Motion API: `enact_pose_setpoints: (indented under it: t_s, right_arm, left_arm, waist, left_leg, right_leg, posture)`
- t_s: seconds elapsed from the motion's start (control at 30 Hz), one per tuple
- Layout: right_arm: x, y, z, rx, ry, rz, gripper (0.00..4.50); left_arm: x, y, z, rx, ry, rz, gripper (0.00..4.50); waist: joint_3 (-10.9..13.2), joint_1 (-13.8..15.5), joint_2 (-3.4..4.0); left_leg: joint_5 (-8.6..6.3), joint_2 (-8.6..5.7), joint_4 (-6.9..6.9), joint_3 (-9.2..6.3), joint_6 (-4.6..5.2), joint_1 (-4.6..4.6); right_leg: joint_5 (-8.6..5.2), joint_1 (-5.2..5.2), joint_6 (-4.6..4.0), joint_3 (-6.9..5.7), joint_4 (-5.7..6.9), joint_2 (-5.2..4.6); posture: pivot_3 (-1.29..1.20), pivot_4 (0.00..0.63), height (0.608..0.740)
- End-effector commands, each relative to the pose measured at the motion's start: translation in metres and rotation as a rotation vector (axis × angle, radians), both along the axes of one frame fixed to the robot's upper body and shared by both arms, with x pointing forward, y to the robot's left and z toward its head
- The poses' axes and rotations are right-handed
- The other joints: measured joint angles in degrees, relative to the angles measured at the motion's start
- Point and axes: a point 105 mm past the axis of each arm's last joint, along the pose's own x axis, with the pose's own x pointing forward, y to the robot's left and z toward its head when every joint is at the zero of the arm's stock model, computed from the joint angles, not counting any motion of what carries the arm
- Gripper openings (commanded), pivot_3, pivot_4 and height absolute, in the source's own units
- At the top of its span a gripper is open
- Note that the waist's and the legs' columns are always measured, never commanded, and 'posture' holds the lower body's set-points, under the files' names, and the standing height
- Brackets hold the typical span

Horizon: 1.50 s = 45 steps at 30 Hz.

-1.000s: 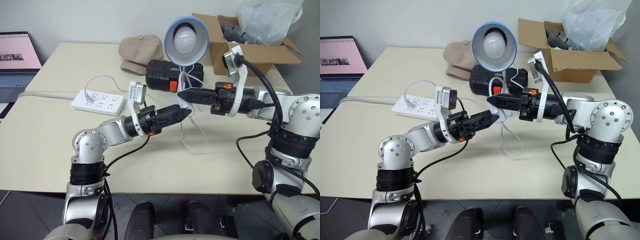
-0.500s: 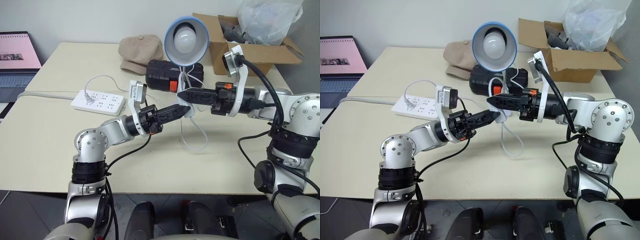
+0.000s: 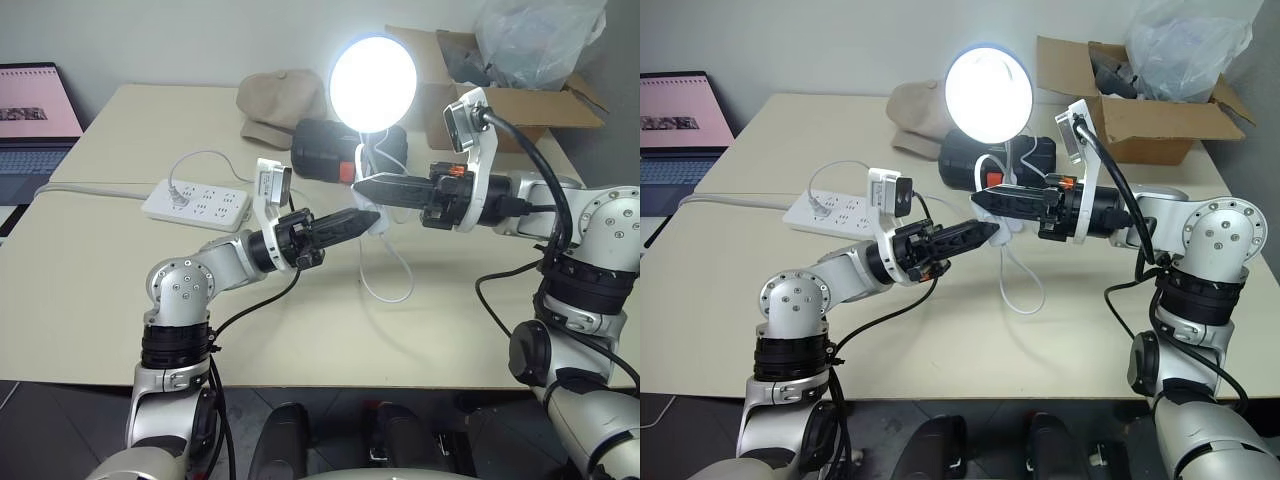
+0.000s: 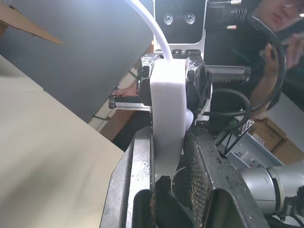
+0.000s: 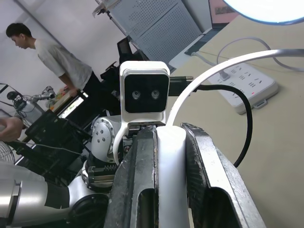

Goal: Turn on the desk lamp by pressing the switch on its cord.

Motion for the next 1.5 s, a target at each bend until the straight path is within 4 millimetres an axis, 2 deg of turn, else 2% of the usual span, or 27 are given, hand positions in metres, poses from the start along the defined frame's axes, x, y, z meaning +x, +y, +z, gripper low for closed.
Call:
enact_pose_setpoints:
  t_s: [0.03,0.07,0.17,0.43,0.53,0.67,0.73,0.8,1.07,1.27,1.3,1.33,1.37,1.5]
  right_arm:
    - [-0.002,0.002,0.011,0.011,-0.053,-0.003,0.4]
    - [-0.002,0.001,0.011,0.011,-0.051,-0.004,0.4]
    - [-0.002,0.001,0.009,0.012,-0.047,-0.01,0.4]
    - [0.003,-0.002,0.004,0.004,-0.03,-0.048,0.4]
    - [0.01,-0.008,-0.006,-0.005,-0.002,-0.098,0.4]
    - [0.025,-0.015,-0.03,-0.041,0.062,-0.202,0.4]
    - [0.037,-0.02,-0.049,-0.081,0.103,-0.291,0.4]
    - [0.047,-0.023,-0.065,-0.126,0.137,-0.373,0.4]
    - [0.073,-0.025,-0.11,-0.249,0.218,-0.554,0.4]
    - [0.088,-0.029,-0.128,-0.307,0.231,-0.641,0.4]
    - [0.089,-0.029,-0.129,-0.307,0.231,-0.644,0.75]
    - [0.089,-0.029,-0.129,-0.306,0.23,-0.644,0.75]
    - [0.089,-0.029,-0.127,-0.296,0.225,-0.641,1.11]
    - [0.086,-0.032,-0.115,-0.26,0.205,-0.62,2.1]
  left_arm:
    - [-0.008,0.001,0.009,-0.03,-0.027,-0.041,0.87]
    - [-0.009,0.001,0.008,-0.03,-0.021,-0.049,1.21]
    - [-0.009,0.003,0.008,-0.04,0.003,-0.058,1.86]
    - [-0.012,0.008,0.002,0.049,-0.048,-0.04,3.19]
    - [-0.017,0.012,-0.011,0.2,-0.154,-0.007,3.75]
    - [-0.02,0.02,-0.019,0.321,-0.269,0.046,4.48]
    - [-0.021,0.031,-0.037,0.482,-0.373,0.078,4.5]
    - [-0.018,0.043,-0.048,0.582,-0.437,0.119,4.5]
    - [-0.023,0.063,-0.063,0.722,-0.535,0.121,4.5]
    - [-0.024,0.065,-0.065,0.727,-0.543,0.131,4.5]
    - [-0.024,0.065,-0.066,0.737,-0.547,0.142,4.5]
    - [-0.023,0.066,-0.066,0.744,-0.551,0.151,4.5]
    - [-0.021,0.067,-0.065,0.738,-0.538,0.178,4.5]
    - [-0.015,0.074,-0.066,0.768,-0.516,0.251,4.5]
  waist:
    - [0.0,0.0,0.0]
    - [0.0,0.0,0.0]
    - [0.0,0.0,0.0]
    - [0.0,0.0,0.0]
    - [0.0,-0.1,0.0]
    - [0.0,0.0,0.02]
    - [0.0,0.1,0.02]
    - [0.0,0.0,0.07]
    - [0.1,0.0,0.11]
    - [0.1,0.1,0.11]
    - [0.1,0.1,0.11]
    - [0.1,0.1,0.11]
    - [0.1,0.1,0.11]
    - [0.1,0.1,0.11]
  left_leg:
    - [0.0,0.0,0.0,0.0,0.0,0.0]
    - [0.0,0.0,0.0,0.0,0.0,-0.01]
    - [0.0,0.0,0.0,0.0,0.0,-0.02]
    - [0.0,0.0,-0.01,0.0,0.0,-0.03]
    - [0.0,0.0,-0.04,0.01,0.0,-0.04]
    - [0.0,-0.01,-0.09,0.05,0.0,-0.04]
    - [0.0,-0.01,-0.08,0.05,0.0,-0.07]
    - [0.0,0.0,-0.1,0.1,0.0,-0.06]
    - [-0.01,0.02,-0.14,0.15,0.0,-0.14]
    - [0.0,0.02,-0.13,0.16,0.0,-0.18]
    - [0.0,0.02,-0.13,0.16,0.0,-0.18]
    - [0.0,0.02,-0.13,0.16,0.0,-0.18]
    - [0.0,0.02,-0.13,0.17,0.0,-0.17]
    - [0.0,0.05,-0.14,0.16,0.0,-0.17]
  right_leg:
    - [0.0,0.0,0.0,0.0,0.0,0.0]
    - [0.0,0.0,0.0,0.0,0.0,0.0]
    - [0.0,-0.01,0.0,0.0,-0.01,0.0]
    - [0.0,-0.04,0.0,0.0,-0.01,0.0]
    - [0.0,-0.06,0.0,0.0,-0.02,0.0]
    - [-0.01,-0.08,0.0,0.03,-0.07,-0.01]
    - [0.0,-0.1,0.0,0.04,-0.07,-0.01]
    - [-0.01,-0.14,-0.01,0.09,-0.06,-0.01]
    - [-0.01,-0.31,-0.01,0.15,-0.05,0.0]
    - [-0.01,-0.33,-0.01,0.14,-0.04,-0.01]
    - [-0.01,-0.33,-0.01,0.14,-0.04,-0.01]
    - [-0.01,-0.33,-0.01,0.15,-0.04,-0.01]
    - [-0.01,-0.33,-0.01,0.15,-0.04,-0.01]
    - [-0.01,-0.34,-0.01,0.14,-0.03,0.0]
  posture:
    - [0.0,0.15,0.74]
    - [0.0,0.15,0.74]
    - [0.0,0.15,0.74]
    - [0.0,0.15,0.74]
    - [0.0,0.15,0.74]
    - [0.0,0.15,0.74]
    - [0.0,0.15,0.74]
    - [0.0,0.15,0.74]
    - [0.0,0.15,0.74]
    - [0.0,0.15,0.74]
    - [0.0,0.15,0.74]
    - [0.0,0.15,0.74]
    - [0.0,0.15,0.74]
    - [0.0,0.15,0.74]
